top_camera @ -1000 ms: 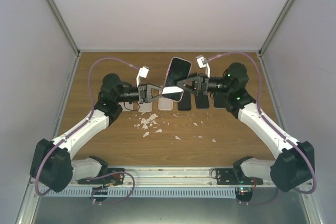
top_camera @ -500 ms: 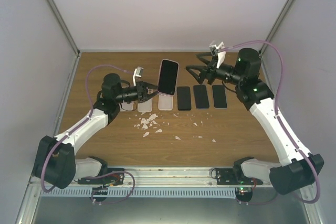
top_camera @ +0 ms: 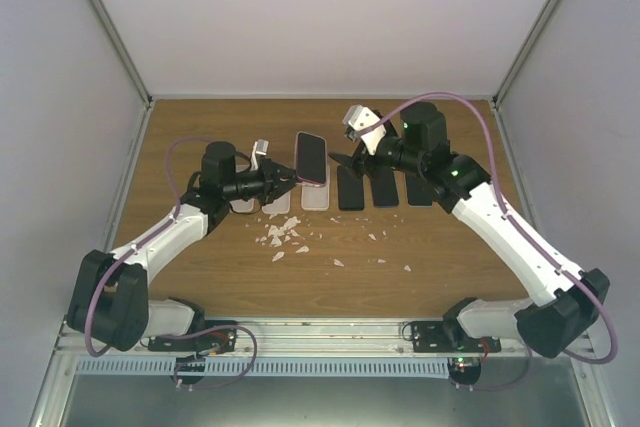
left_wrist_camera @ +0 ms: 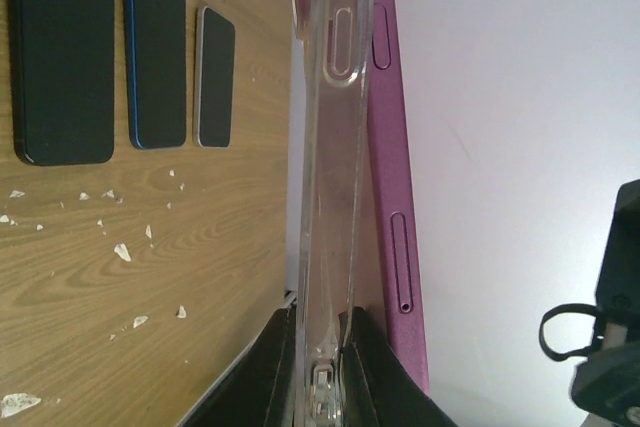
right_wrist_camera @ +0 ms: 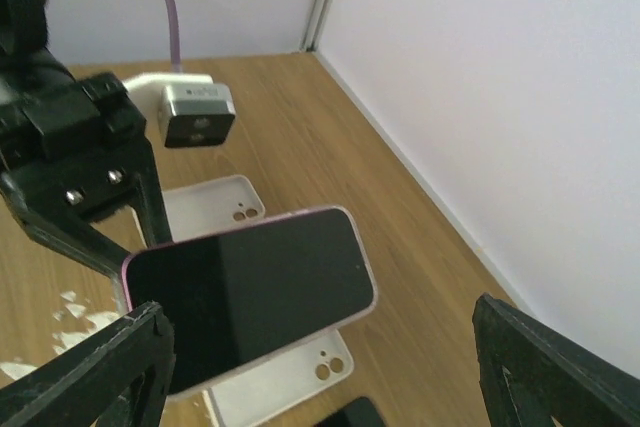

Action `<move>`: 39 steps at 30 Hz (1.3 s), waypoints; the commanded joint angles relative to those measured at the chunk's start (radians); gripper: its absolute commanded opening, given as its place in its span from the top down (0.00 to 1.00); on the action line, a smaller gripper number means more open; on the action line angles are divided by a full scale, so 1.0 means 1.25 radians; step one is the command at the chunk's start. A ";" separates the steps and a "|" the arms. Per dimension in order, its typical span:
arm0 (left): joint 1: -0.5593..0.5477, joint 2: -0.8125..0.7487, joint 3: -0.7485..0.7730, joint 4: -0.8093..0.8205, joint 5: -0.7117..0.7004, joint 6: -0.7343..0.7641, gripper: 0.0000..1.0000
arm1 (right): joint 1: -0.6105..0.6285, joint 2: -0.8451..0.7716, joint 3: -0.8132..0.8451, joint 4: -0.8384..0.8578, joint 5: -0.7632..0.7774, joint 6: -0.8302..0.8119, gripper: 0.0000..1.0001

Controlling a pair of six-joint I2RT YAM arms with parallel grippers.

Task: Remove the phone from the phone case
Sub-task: Remove the phone case from the phone.

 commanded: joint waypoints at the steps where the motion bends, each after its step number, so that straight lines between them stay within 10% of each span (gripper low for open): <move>1: 0.010 0.000 -0.008 0.098 0.021 -0.042 1.00 | 0.019 0.026 0.002 -0.015 0.074 -0.113 0.19; 39: -0.001 -0.004 0.008 0.054 0.006 0.021 1.00 | 0.190 0.218 0.123 -0.173 0.221 -0.148 0.23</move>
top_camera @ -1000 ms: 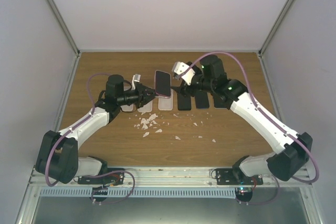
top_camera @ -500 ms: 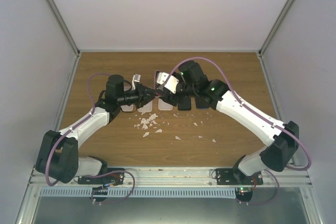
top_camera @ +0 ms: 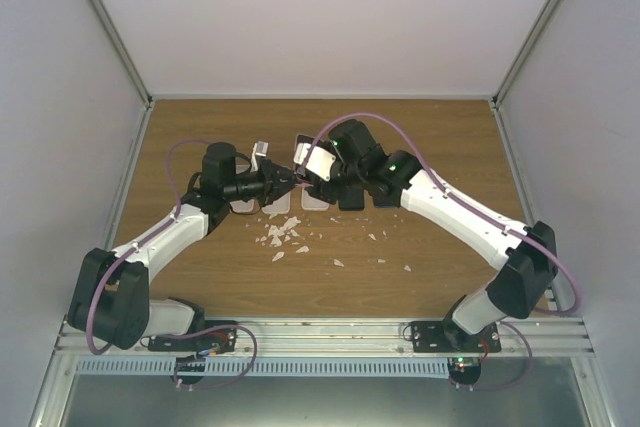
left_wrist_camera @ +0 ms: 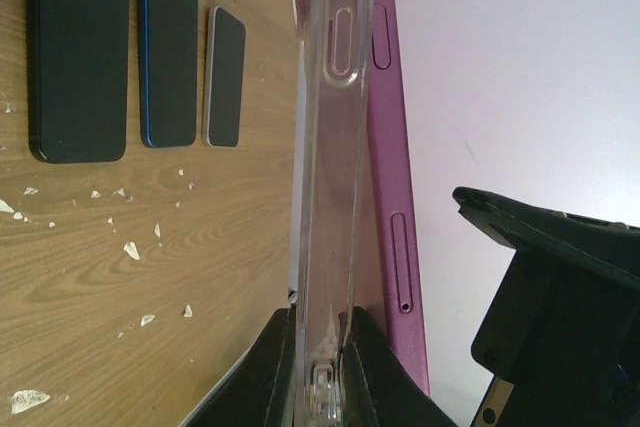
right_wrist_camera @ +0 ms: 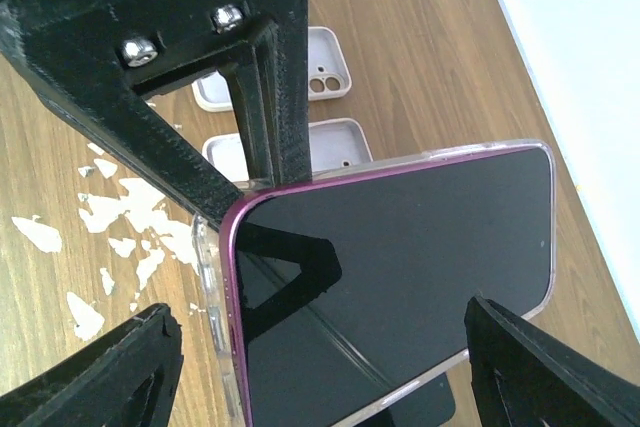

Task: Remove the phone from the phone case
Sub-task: Remove the phone case from the phone.

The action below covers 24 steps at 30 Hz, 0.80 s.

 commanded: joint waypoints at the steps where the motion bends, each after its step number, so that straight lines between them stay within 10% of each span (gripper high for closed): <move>1: -0.006 -0.012 0.018 0.049 0.006 0.037 1.00 | 0.008 0.007 0.033 -0.006 0.027 -0.011 0.23; 24: -0.020 -0.004 0.051 0.021 0.003 0.074 1.00 | 0.008 0.040 0.050 -0.051 0.017 -0.045 0.23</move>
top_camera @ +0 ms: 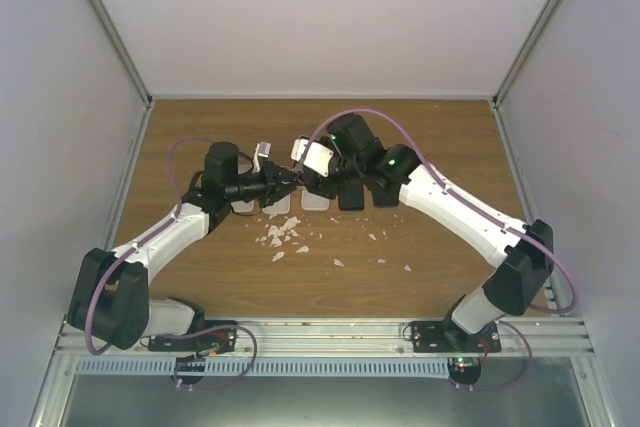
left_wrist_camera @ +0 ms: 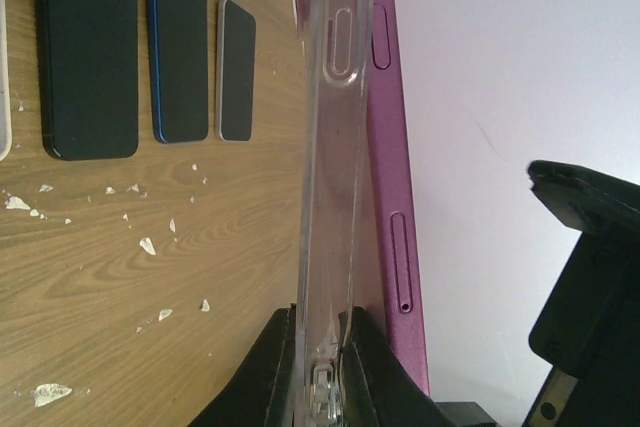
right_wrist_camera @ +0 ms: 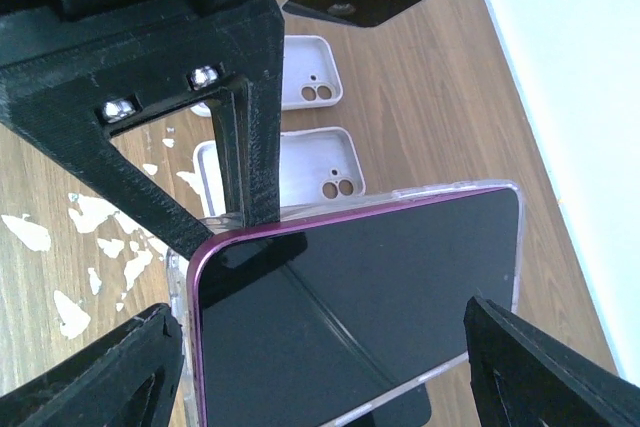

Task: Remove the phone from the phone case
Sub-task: Remove the phone case from the phone.

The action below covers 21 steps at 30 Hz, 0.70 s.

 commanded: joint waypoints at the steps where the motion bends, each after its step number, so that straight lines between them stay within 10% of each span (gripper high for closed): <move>1: -0.008 -0.004 0.038 0.067 0.012 0.021 1.00 | 0.007 0.026 -0.012 -0.009 0.013 -0.015 0.23; 13: -0.020 -0.012 0.054 0.077 0.055 0.021 1.00 | 0.008 0.061 -0.030 0.010 0.148 -0.041 0.28; 21: -0.024 -0.010 0.027 0.152 0.085 -0.067 1.00 | 0.034 -0.004 -0.218 0.290 0.368 -0.135 0.49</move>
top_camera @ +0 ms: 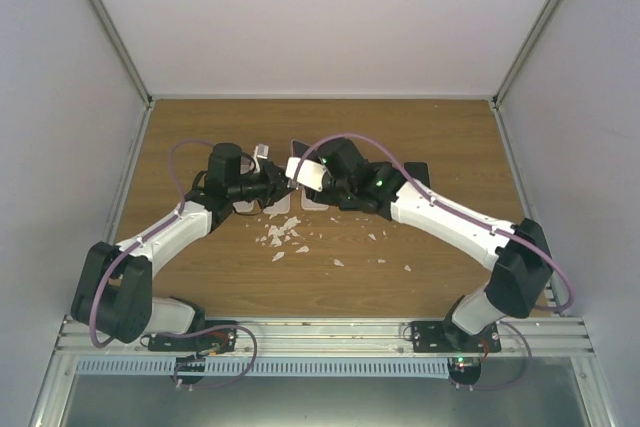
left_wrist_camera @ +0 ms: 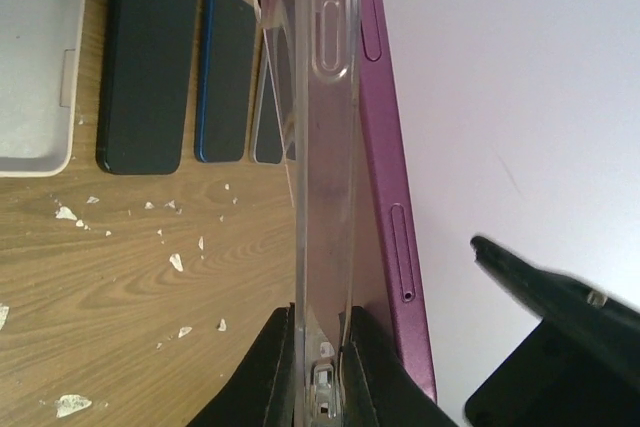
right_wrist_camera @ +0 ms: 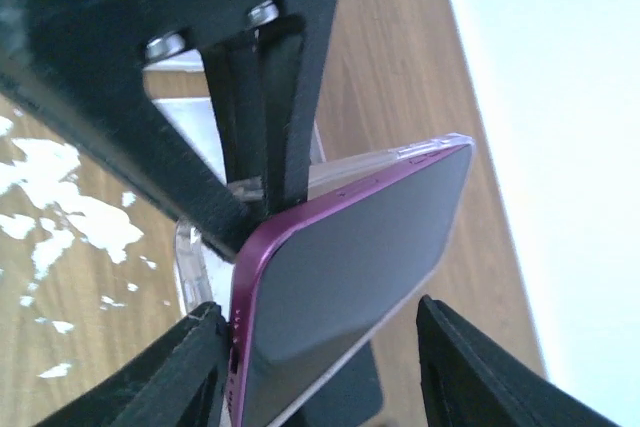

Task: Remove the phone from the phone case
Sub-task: Remove the phone case from the phone.

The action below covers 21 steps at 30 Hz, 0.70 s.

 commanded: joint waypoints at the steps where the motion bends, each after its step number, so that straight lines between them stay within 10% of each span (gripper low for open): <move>1: -0.020 -0.028 0.022 0.175 0.138 -0.051 1.00 | -0.004 -0.024 -0.126 0.202 0.235 -0.091 0.53; 21: -0.035 -0.037 -0.003 0.247 0.167 -0.081 1.00 | 0.000 0.050 -0.198 0.486 0.258 -0.075 0.64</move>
